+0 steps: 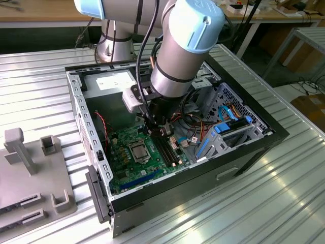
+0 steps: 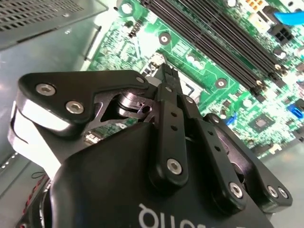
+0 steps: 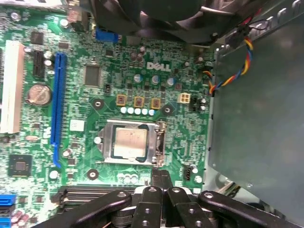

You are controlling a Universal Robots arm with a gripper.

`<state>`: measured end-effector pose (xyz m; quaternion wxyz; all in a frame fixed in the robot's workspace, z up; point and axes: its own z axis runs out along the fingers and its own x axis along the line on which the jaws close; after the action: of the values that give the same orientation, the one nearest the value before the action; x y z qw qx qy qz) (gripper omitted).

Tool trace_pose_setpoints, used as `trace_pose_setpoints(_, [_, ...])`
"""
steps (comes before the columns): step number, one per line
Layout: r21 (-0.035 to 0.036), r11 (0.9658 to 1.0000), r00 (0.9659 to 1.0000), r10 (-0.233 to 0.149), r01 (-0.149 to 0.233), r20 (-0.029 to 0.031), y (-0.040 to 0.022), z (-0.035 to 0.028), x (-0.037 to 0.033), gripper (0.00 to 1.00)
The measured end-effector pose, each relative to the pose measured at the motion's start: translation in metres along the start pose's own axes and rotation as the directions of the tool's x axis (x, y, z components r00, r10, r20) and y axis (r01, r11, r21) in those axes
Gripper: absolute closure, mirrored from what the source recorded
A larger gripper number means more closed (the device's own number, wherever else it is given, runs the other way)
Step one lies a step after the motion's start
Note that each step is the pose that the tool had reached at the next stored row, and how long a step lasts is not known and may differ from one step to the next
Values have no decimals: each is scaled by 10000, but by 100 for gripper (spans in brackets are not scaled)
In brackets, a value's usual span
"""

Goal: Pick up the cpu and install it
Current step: 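Install the first cpu locking lever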

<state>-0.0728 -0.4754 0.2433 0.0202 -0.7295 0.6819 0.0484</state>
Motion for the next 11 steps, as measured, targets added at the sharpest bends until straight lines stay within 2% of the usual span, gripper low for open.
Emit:
trace_pose_setpoints(1, [0, 10000, 10000, 1, -1, -55, -1, 3, 1, 90])
trace_pose_setpoints(3, [24, 10000, 10000, 1, -1, -99, -1, 11, 3, 90])
trace_pose_setpoints(11, [288, 9996, 9999, -20, 24, -132, 12, 68, 36, 90])
